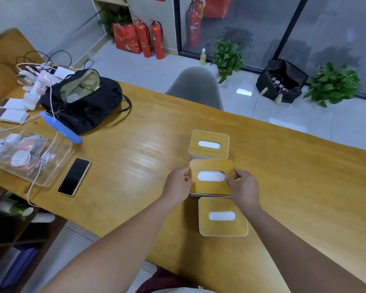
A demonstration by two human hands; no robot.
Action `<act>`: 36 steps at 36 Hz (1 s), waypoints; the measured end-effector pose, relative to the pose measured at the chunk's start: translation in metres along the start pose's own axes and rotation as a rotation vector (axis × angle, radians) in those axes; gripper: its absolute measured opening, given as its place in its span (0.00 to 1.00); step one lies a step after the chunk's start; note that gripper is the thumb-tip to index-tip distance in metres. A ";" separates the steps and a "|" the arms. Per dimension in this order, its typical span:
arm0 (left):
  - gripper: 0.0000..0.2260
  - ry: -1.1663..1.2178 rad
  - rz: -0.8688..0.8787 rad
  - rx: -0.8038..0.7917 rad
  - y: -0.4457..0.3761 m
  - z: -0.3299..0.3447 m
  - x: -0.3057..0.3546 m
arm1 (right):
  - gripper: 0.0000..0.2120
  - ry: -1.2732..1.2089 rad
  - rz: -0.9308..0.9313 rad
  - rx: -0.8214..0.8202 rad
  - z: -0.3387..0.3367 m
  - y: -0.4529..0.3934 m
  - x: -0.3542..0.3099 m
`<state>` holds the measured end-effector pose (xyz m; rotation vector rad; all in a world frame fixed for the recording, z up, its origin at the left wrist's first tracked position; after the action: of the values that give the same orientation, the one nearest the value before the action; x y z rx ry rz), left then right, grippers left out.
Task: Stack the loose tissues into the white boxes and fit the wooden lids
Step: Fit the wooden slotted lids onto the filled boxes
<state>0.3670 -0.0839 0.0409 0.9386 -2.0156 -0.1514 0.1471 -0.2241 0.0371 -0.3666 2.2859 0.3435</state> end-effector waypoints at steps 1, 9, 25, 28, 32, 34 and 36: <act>0.07 -0.009 0.006 0.000 0.000 0.000 0.001 | 0.15 0.067 -0.030 0.007 -0.001 0.002 -0.003; 0.11 -0.305 0.052 0.054 -0.003 0.000 0.011 | 0.13 0.291 -0.135 -0.046 0.004 0.004 -0.008; 0.17 -0.148 -0.082 0.107 -0.015 0.000 0.001 | 0.12 0.043 -0.045 -0.064 0.004 -0.012 0.015; 0.18 0.041 -0.132 0.047 -0.019 0.011 -0.004 | 0.11 -0.183 0.084 -0.021 0.001 -0.017 0.026; 0.18 0.269 -0.142 0.052 -0.021 0.022 -0.008 | 0.07 -0.436 0.250 -0.052 0.014 -0.018 0.041; 0.18 0.324 -0.158 0.091 -0.023 0.025 -0.012 | 0.05 -0.508 0.283 -0.031 0.016 -0.019 0.044; 0.18 0.362 -0.182 0.123 -0.024 0.027 -0.017 | 0.07 -0.544 0.300 -0.015 0.018 -0.018 0.046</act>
<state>0.3649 -0.0960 0.0031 1.1386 -1.6209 0.0430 0.1356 -0.2418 -0.0106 0.0669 1.7972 0.5386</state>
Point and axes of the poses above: each hand's wrist, its own y-axis away from the middle knuckle, its own z-axis out of the palm, x = y × z, the point moved 9 cm from there along -y, towards the middle knuckle, and after that the axes turned 6 degrees about -z, right-handed, at the moved point
